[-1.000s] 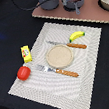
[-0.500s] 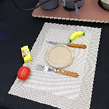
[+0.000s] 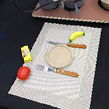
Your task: Interact with the objects in diverse but meaningful ways.
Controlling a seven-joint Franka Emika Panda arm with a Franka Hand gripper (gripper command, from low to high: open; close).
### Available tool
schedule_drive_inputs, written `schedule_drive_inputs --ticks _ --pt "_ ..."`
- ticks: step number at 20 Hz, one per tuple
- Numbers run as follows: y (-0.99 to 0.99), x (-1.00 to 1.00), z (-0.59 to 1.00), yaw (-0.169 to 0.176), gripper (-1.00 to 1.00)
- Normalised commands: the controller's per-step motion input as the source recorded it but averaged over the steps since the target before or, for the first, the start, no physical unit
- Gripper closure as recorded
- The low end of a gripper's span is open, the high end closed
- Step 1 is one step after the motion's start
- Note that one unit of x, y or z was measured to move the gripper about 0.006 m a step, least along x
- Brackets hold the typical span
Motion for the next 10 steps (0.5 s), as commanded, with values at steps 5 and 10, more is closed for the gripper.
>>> schedule_drive_inputs --ticks 5,10 --pt "0.05 -0.06 -0.22 -0.009 -1.00" --pt "0.06 0.00 -0.16 -0.005 1.00"
